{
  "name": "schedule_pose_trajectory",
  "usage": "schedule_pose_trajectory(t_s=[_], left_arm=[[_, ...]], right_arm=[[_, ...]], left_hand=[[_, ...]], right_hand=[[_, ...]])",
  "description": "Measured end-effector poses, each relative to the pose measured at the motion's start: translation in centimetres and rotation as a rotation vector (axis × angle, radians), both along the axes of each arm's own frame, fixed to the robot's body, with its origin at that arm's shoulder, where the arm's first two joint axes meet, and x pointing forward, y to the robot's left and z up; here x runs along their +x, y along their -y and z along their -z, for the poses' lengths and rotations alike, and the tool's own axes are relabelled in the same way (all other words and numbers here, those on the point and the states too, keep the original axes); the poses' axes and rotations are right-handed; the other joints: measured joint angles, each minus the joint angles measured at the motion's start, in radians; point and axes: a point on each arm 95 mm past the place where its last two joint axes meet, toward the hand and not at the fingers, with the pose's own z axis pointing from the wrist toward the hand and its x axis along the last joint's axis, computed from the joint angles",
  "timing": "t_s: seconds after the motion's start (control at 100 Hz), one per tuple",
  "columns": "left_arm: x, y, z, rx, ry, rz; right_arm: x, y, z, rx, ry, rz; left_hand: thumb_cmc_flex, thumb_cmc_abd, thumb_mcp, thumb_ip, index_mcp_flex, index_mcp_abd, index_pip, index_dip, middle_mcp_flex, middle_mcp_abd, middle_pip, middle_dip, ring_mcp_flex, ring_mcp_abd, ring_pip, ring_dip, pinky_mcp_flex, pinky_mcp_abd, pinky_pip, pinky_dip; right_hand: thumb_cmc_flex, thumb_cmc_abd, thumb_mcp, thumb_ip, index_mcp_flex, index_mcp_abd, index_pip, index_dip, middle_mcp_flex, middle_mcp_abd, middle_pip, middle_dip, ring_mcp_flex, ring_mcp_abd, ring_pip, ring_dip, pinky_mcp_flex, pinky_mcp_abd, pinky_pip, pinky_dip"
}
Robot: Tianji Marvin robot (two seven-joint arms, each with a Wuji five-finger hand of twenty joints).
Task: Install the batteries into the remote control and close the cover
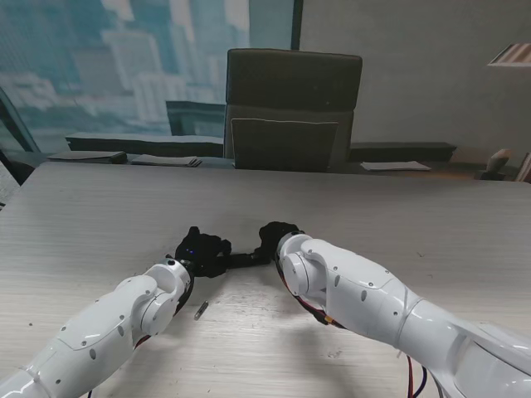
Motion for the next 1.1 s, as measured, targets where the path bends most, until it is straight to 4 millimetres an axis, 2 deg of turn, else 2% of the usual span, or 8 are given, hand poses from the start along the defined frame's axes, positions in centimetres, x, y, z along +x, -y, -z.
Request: schedule_pose_trajectory(t_s=[0.18, 0.27, 0.39, 1.0, 1.1], left_arm=[[0.00, 0.00, -0.01, 0.000, -0.001, 0.000], [0.01, 0.01, -0.01, 0.000, -0.001, 0.000], [0.02, 0.04, -0.02, 0.000, -0.002, 0.001], [0.04, 0.07, -0.04, 0.000, -0.003, 0.001], [0.04, 0.07, -0.05, 0.000, -0.003, 0.001]], right_arm=[[0.05, 0.00, -0.09, -0.024, 0.016, 0.003], [0.06, 0.01, -0.15, -0.028, 0.021, 0.007], [0.07, -0.01, -0.23, -0.028, 0.027, 0.007], [0.03, -0.31, -0.21, -0.019, 0.034, 0.014], [0.05, -0.41, -0.14, -0.018, 0.031, 0.015]], left_hand=[[0.000, 0.001, -0.004, 0.000, 0.000, 0.000, 0.000, 0.000, 0.000, 0.000, 0.000, 0.000, 0.000, 0.000, 0.000, 0.000, 0.000, 0.000, 0.000, 0.000], [0.000, 0.001, -0.005, 0.000, 0.000, 0.000, 0.001, 0.000, 0.000, 0.000, 0.000, 0.000, 0.000, 0.000, 0.000, 0.000, 0.000, 0.000, 0.000, 0.000], [0.000, 0.001, -0.007, 0.000, 0.000, 0.000, 0.004, 0.000, 0.000, 0.005, 0.000, 0.000, 0.000, 0.000, 0.000, 0.000, 0.000, 0.000, 0.000, 0.000], [0.000, 0.001, -0.009, 0.000, 0.006, 0.000, 0.005, -0.001, 0.003, 0.009, 0.001, 0.000, 0.000, 0.000, 0.000, 0.000, 0.000, 0.000, 0.000, 0.000], [0.000, 0.001, -0.009, 0.000, 0.006, 0.000, 0.005, -0.001, 0.003, 0.009, 0.001, 0.000, 0.000, 0.000, 0.000, 0.000, 0.000, 0.000, 0.000, 0.000]], right_hand=[[-0.001, -0.007, -0.001, 0.000, 0.000, -0.013, 0.000, 0.000, 0.000, 0.000, 0.000, 0.000, 0.000, 0.000, 0.006, 0.000, 0.001, 0.000, 0.004, 0.000], [-0.036, -0.018, -0.004, 0.000, 0.000, -0.013, 0.000, 0.000, 0.000, 0.000, 0.000, 0.000, 0.000, 0.000, 0.007, 0.000, 0.001, 0.000, 0.005, 0.000], [-0.040, -0.019, -0.004, 0.000, 0.000, -0.013, 0.000, 0.000, 0.000, 0.000, 0.001, 0.000, 0.000, -0.001, 0.012, 0.000, 0.004, 0.000, 0.009, 0.000], [-0.040, -0.019, -0.005, 0.000, 0.011, -0.007, 0.027, 0.005, 0.022, 0.000, 0.013, 0.000, 0.031, -0.002, 0.028, -0.010, 0.039, 0.008, 0.021, 0.001], [-0.014, -0.019, -0.004, 0.000, 0.013, -0.002, 0.027, 0.005, 0.022, 0.000, 0.013, 0.000, 0.031, -0.002, 0.028, -0.010, 0.039, 0.008, 0.021, 0.001]])
